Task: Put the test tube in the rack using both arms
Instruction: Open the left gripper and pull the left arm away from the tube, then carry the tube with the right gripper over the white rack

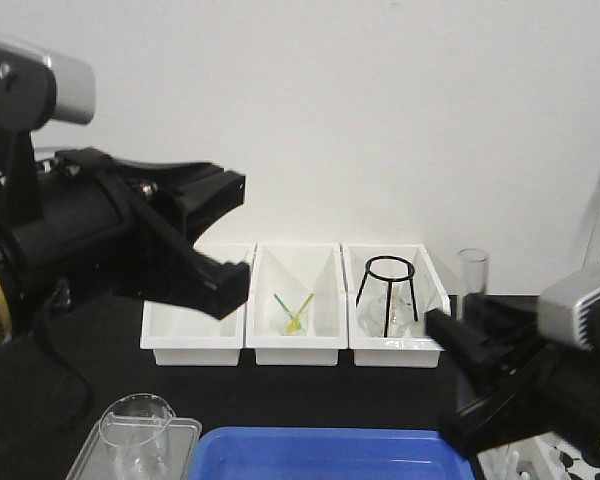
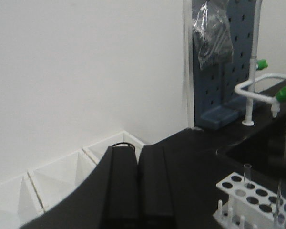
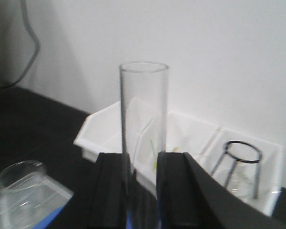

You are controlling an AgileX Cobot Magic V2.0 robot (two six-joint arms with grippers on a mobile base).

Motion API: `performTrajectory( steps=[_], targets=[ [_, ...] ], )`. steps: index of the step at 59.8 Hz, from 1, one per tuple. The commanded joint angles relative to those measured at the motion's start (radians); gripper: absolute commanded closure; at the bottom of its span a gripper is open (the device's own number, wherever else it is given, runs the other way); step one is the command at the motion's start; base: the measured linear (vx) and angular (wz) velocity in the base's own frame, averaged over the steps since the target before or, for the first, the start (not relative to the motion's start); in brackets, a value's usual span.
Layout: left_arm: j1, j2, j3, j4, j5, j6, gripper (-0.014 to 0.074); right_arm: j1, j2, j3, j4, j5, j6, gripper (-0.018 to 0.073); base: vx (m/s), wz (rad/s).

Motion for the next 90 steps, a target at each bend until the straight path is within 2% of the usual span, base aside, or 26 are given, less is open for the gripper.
performTrajectory(
  steps=[1,6,11,16,20,30,43,69,90],
  targets=[
    [-0.005,-0.043,0.020,0.013,-0.026,0.001,0.0606,-0.118,-0.013,-0.004,0.010,-0.178,0.006,0.0567,0.00,0.00],
    [-0.005,-0.057,0.070,0.011,-0.026,-0.001,0.0605,-0.256,-0.013,0.055,0.009,-0.278,0.054,0.0567,0.00,0.00],
    [-0.005,-0.066,0.112,0.010,-0.033,-0.011,0.0605,-0.361,-0.007,0.133,0.004,-0.383,0.130,0.0567,0.00,0.00],
    [-0.005,-0.065,0.147,0.010,-0.053,-0.026,0.0605,-0.433,0.025,0.203,-0.016,-0.475,0.189,0.0567,0.00,0.00],
    [-0.005,-0.062,0.166,0.009,-0.077,-0.030,0.0605,-0.459,0.067,0.235,-0.033,-0.533,0.235,0.0567,0.00,0.00],
    [-0.005,-0.062,0.177,0.011,-0.113,-0.030,0.0605,-0.461,0.179,0.248,-0.114,-0.681,0.269,0.0567,0.00,0.00],
    [-0.005,-0.062,0.177,0.013,-0.092,-0.026,0.0605,-0.461,0.278,0.247,-0.185,-0.746,0.255,0.0567,0.00,0.00],
    [-0.005,-0.062,0.177,0.013,-0.090,-0.026,0.0603,-0.461,0.378,0.246,-0.186,-0.811,0.199,0.0567,0.00,0.00],
    [-0.005,-0.062,0.178,0.011,-0.090,-0.026,0.0603,-0.461,0.489,0.246,-0.186,-0.853,0.198,0.0567,0.00,0.00]
  ],
)
